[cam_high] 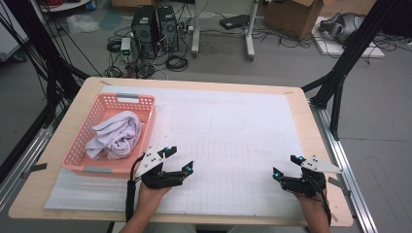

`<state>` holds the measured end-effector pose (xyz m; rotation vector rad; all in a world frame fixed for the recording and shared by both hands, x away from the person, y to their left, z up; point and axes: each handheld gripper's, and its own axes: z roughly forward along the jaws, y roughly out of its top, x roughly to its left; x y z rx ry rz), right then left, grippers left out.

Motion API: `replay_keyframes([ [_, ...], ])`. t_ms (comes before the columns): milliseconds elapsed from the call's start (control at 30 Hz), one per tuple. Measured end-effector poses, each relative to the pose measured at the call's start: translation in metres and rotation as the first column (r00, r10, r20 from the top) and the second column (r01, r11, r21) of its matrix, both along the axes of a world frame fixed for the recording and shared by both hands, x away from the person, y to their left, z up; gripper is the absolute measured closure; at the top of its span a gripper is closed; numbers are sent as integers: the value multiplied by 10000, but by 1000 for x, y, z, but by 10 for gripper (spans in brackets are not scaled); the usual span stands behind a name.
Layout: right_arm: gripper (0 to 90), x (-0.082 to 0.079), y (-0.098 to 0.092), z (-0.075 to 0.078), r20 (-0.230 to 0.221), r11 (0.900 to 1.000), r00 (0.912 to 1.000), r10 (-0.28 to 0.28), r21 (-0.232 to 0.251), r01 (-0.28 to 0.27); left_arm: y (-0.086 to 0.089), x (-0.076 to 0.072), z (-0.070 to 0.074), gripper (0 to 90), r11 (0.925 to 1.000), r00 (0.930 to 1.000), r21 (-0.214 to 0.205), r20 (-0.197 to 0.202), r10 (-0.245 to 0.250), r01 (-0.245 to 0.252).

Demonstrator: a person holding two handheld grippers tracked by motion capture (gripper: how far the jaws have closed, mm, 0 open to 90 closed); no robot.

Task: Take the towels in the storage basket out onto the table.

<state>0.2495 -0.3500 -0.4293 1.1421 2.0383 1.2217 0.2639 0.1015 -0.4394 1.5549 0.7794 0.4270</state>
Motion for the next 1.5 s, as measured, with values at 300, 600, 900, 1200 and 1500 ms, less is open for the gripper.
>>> replay_keyframes([
  [300,158,10,-2,-2,19,9996,9999,141,245,-141,5,-3,-3,185,9997,9995,51,-187,242,-241],
  [600,157,11,0,1,-34,9995,9998,176,263,-175,6,-13,-3,185,9997,9998,216,-134,154,-152],
  [900,158,5,0,0,48,9994,9997,225,256,-226,1,-15,7,190,9998,9999,207,124,-81,78],
  [1200,158,2,-4,2,6,9976,9994,345,604,-344,3,-13,17,190,9999,9997,97,214,-133,131],
  [1500,156,1,-3,2,-109,9980,9995,293,571,-286,8,-11,30,199,9999,9996,128,272,-64,60],
])
